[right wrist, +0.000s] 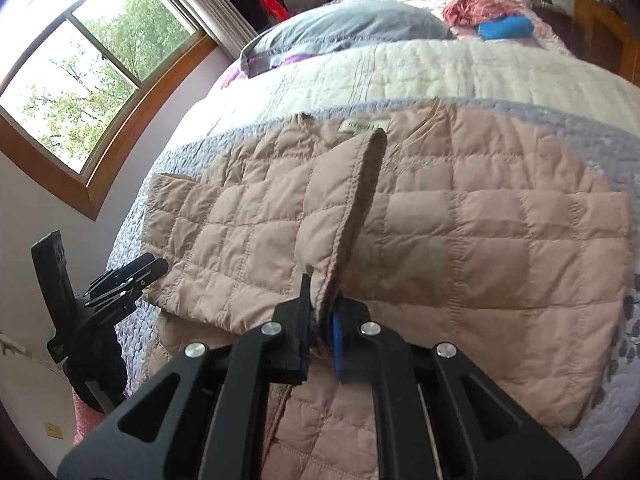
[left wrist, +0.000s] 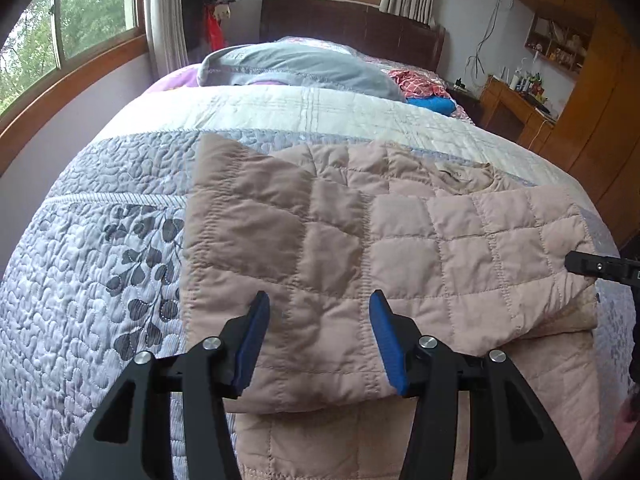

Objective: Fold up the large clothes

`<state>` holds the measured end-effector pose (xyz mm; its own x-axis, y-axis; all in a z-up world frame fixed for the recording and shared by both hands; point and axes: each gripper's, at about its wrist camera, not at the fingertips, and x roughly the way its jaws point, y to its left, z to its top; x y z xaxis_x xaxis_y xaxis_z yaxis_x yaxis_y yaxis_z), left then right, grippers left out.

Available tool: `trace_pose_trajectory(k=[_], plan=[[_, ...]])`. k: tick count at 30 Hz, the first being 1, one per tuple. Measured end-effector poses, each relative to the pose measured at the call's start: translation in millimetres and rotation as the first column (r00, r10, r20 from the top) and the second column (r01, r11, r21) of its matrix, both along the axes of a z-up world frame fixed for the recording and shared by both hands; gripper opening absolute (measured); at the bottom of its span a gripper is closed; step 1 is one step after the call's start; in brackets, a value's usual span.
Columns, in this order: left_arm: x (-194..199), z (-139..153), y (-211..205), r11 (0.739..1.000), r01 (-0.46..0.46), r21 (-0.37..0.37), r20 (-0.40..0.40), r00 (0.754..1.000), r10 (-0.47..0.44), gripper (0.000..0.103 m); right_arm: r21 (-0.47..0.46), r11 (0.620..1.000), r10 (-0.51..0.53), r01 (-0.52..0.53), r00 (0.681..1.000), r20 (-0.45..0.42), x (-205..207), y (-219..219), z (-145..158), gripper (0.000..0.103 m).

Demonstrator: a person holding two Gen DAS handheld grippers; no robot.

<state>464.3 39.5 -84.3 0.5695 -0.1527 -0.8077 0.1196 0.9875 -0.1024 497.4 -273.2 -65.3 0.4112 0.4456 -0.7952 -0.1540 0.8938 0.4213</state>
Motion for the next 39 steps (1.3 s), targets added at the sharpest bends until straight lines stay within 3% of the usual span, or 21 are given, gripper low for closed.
trace_pose_trajectory(k=[7,14,18,21,23,26,28,31,35,39], plan=[[18.6,-8.2,-31.8,0.998,0.042,0.045,-0.016,0.999,-0.042,0.051,-0.032,0.99,-0.134,0.136,0.989,0.07,-23.9,-71.1,26.5,0.007],[37.5,-41.6,-53.0,0.992,0.06,0.11,-0.083,0.995,-0.051,0.052,-0.019,0.97,-0.241,0.241,0.97,-0.03,-20.1,-122.1,-24.3,0.007],[41.1,-54.0,-53.8,0.991,0.065,0.115,-0.088,0.995,-0.055,0.054,-0.036,0.967,-0.255,0.253,0.963,-0.091,-7.7,-118.7,-68.2,0.007],[41.4,-58.7,-55.5,0.99,0.064,0.128,-0.081,0.995,-0.054,0.054,-0.027,0.966,-0.258,0.257,0.962,-0.089,-7.5,-117.3,-82.5,0.008],[40.1,-58.8,-57.9,0.987,0.065,0.146,-0.076,0.996,-0.055,0.054,-0.062,0.968,-0.247,0.243,0.966,-0.072,-10.2,-112.9,-79.7,0.008],[38.4,-49.9,-55.6,0.988,0.063,0.143,-0.083,0.995,-0.051,0.054,-0.112,0.964,-0.249,0.243,0.967,-0.052,-17.2,-110.0,-64.7,0.019],[37.2,-37.4,-52.3,0.992,0.054,0.117,-0.076,0.996,-0.045,0.053,-0.138,0.951,-0.277,0.276,0.961,0.01,-29.1,-113.6,-43.8,0.02],[40.5,-16.3,-56.7,0.995,0.052,0.089,-0.039,0.998,-0.049,0.053,-0.11,0.946,-0.298,0.304,0.952,0.069,-30.1,-115.1,-16.7,0.022],[53.6,-7.0,-88.2,0.993,0.092,0.079,-0.048,0.995,-0.089,0.053,-0.088,0.968,-0.235,0.237,0.972,0.033,-0.2,-88.5,-16.6,0.022],[71.9,-19.5,-113.5,0.987,0.092,0.129,-0.064,0.994,-0.085,0.053,-0.092,0.969,-0.233,0.23,0.972,-0.023,31.3,-74.1,-36.9,0.022]])
